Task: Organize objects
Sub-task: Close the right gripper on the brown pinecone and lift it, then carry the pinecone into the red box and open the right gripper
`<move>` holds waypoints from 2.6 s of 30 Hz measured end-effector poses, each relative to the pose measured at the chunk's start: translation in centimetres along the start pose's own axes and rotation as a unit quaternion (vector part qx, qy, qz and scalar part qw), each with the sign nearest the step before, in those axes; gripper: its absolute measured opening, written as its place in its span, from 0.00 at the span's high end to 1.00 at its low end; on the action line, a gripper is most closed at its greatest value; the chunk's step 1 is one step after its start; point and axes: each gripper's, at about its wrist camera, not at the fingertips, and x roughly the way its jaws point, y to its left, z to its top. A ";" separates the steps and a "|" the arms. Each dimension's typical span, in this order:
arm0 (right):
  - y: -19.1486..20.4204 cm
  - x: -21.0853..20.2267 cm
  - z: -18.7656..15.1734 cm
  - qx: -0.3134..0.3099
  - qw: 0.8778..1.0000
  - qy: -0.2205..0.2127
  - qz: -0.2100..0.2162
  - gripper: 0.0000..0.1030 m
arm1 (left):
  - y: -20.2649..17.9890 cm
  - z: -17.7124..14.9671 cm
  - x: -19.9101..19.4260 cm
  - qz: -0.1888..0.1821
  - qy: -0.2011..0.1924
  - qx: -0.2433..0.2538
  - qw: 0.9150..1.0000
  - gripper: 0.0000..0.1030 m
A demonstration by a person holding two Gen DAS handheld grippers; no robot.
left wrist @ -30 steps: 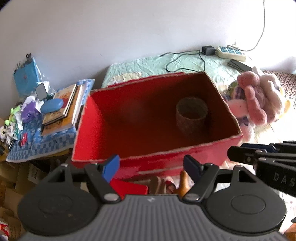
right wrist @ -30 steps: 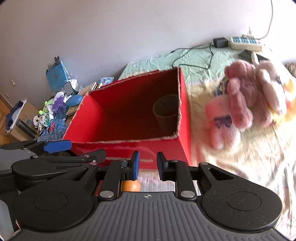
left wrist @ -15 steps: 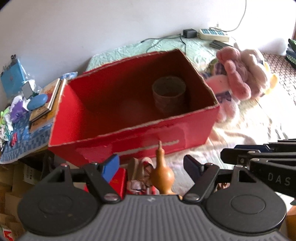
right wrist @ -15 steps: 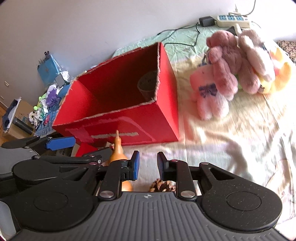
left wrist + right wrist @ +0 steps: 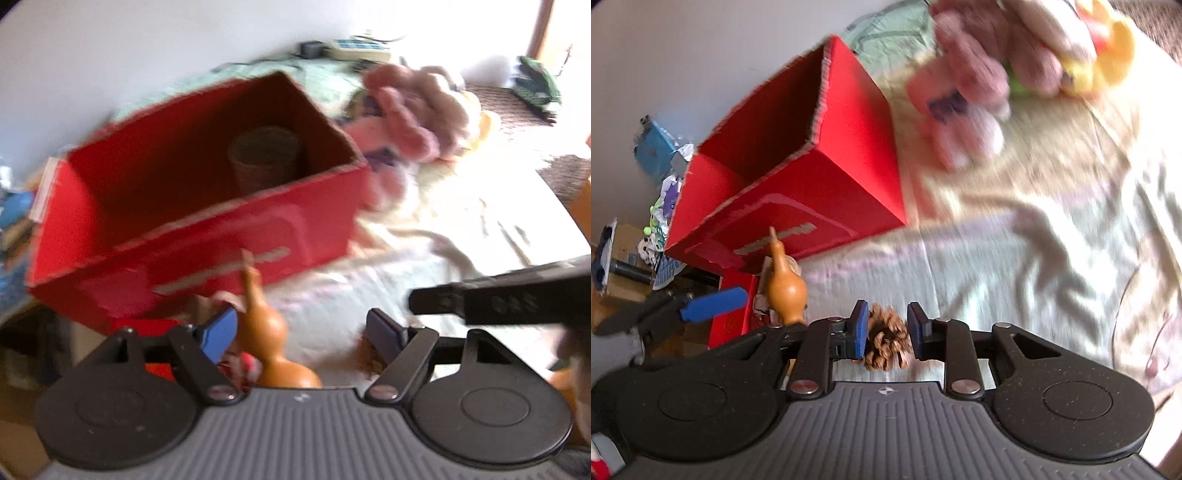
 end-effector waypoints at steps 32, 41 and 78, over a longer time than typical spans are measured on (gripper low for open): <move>-1.8 2.6 -0.2 0.090 0.993 0.054 0.054 0.74 | -1.2 -2.3 6.4 -0.163 0.066 0.002 0.984 0.53; 0.5 -1.6 1.0 0.066 0.995 0.010 0.069 0.76 | -0.8 -1.1 3.7 -0.172 0.029 0.013 0.984 0.54; 11.8 5.3 12.8 -0.222 0.969 0.043 -0.103 0.76 | 9.2 8.3 8.0 -0.213 -0.039 -0.091 0.972 0.54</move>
